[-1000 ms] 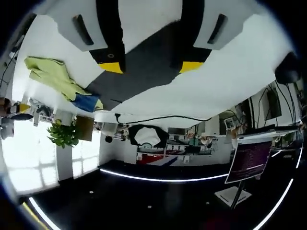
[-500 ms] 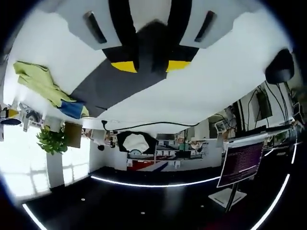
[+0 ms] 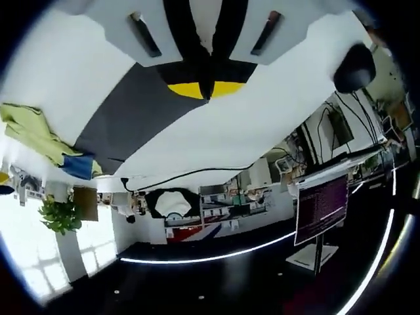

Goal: Fold the garment on the visible template until the final outline fits inside the template.

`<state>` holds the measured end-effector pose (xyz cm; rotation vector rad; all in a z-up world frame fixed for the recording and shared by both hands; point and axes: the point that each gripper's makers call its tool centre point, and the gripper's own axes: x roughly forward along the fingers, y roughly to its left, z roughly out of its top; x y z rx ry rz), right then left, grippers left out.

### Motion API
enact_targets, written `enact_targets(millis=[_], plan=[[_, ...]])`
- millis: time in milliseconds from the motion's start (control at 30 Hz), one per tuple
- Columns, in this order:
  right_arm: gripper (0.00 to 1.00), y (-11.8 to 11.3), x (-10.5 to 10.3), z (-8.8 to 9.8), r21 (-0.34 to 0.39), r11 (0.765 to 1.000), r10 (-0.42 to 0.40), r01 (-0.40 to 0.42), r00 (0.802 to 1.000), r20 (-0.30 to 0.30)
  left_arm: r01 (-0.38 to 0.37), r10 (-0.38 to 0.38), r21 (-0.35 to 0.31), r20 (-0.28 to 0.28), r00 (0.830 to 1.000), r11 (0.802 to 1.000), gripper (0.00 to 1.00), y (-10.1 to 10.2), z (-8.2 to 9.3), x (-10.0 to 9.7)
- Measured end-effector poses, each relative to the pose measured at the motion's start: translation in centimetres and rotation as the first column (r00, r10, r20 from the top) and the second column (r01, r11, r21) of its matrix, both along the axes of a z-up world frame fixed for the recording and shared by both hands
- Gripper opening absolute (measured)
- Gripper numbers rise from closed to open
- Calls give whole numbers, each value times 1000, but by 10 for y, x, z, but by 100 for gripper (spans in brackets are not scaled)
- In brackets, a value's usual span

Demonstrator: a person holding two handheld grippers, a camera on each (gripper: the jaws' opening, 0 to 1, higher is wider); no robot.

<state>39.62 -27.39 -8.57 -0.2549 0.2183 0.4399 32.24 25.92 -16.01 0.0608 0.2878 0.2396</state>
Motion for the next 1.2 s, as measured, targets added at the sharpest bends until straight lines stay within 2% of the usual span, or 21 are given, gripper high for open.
enact_targets(millis=[33,133,267,533,633,767,867,1000,1100,1200], plan=[[98,1,1,0,2,1000,1,-1,1000,0,-4,4,-10,-4,1000,1000,2,1,-1,0],[98,3,2,1,-2,1000,9,-9,1000,-4,-19,20,35,-41,999,999,2,7,-5,-3],[98,7,1,4,-11,1000,20,-20,1000,1,-20,22,25,-57,998,999,2,8,-9,-2],[98,5,2,6,-12,1000,16,-16,1000,11,-42,48,69,-88,995,997,3,14,-14,-4],[98,1,2,11,-8,1000,-5,6,999,40,-48,54,66,-87,995,997,3,15,-16,-6],[98,0,2,12,-7,1000,-6,6,999,36,-64,71,68,-99,993,996,4,18,-20,-10],[99,-1,2,12,-15,1000,-7,8,999,37,-69,75,64,-95,993,996,4,19,-20,-12],[99,2,2,8,-15,1000,-1,1,1000,25,-98,106,89,-89,990,991,5,24,-18,-18],[99,5,2,8,-15,1000,6,-6,1000,24,-122,126,77,-53,991,990,7,27,-11,-23],[99,7,4,9,-17,1000,12,-11,999,30,-102,103,65,-16,995,993,9,22,-5,-24]])
